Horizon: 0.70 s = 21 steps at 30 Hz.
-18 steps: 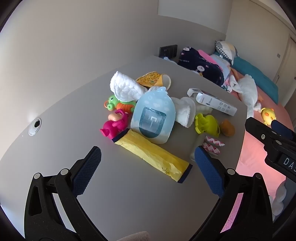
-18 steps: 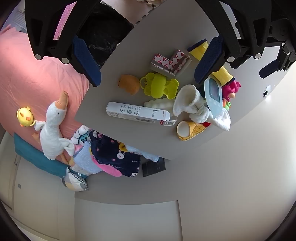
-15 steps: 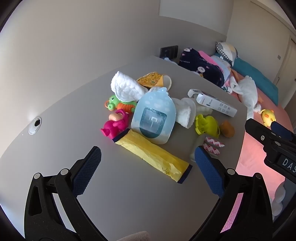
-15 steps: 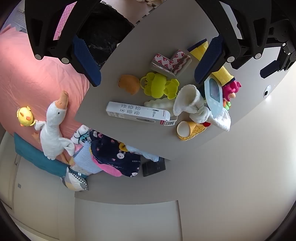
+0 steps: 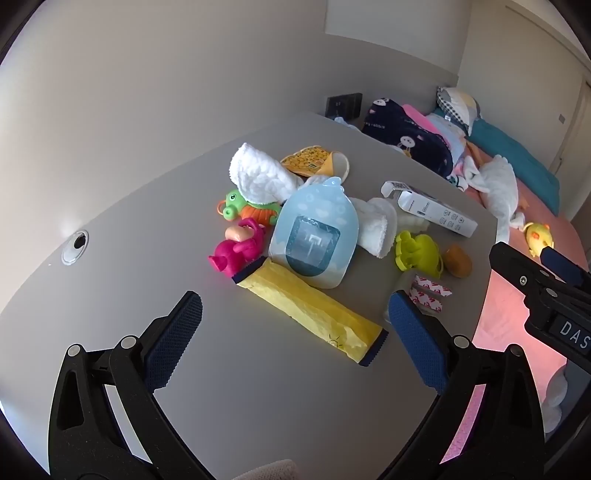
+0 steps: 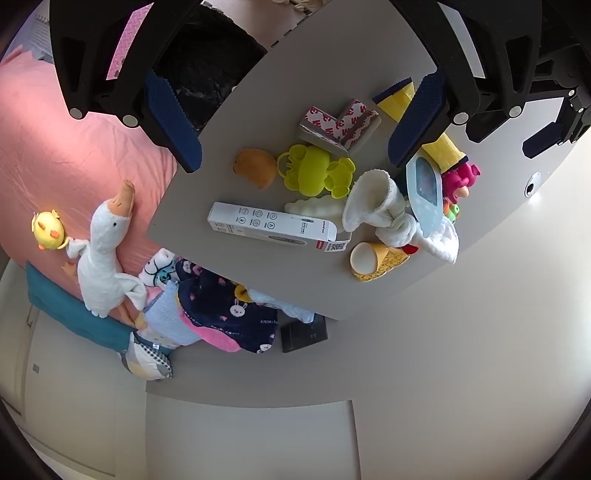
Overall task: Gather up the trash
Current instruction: 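Move the left tool toward the yellow wrapper while the right tool approaches the tape box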
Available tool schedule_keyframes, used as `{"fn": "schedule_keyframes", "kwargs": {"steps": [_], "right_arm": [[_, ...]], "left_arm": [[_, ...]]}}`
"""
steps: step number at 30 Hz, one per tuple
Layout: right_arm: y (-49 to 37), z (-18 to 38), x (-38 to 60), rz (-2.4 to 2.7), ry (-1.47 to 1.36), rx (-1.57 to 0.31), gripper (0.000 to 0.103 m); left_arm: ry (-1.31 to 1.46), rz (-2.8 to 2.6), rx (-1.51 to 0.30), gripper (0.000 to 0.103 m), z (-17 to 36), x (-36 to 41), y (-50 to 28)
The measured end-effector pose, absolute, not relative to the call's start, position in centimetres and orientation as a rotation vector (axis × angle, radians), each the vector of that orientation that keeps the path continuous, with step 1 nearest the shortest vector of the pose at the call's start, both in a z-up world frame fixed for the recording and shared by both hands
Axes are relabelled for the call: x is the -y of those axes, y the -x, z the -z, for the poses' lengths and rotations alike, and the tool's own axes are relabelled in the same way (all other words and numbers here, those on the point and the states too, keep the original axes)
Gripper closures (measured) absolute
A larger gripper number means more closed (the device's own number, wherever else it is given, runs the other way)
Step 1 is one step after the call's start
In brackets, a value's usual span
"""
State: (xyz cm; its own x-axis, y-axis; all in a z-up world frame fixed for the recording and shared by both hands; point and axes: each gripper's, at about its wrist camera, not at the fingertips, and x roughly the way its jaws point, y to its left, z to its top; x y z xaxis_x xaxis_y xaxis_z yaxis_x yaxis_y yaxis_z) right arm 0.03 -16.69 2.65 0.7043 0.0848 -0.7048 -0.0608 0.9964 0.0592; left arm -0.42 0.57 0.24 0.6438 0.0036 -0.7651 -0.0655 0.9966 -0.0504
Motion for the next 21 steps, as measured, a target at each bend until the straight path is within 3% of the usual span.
{"fn": "schedule_keyframes", "kwargs": {"steps": [21], "right_arm": [[-0.45, -2.07, 16.66, -0.081, -0.036, -0.795, 0.003]], "left_arm": [[0.080, -0.055, -0.890, 0.006, 0.15, -0.81, 0.05]]}}
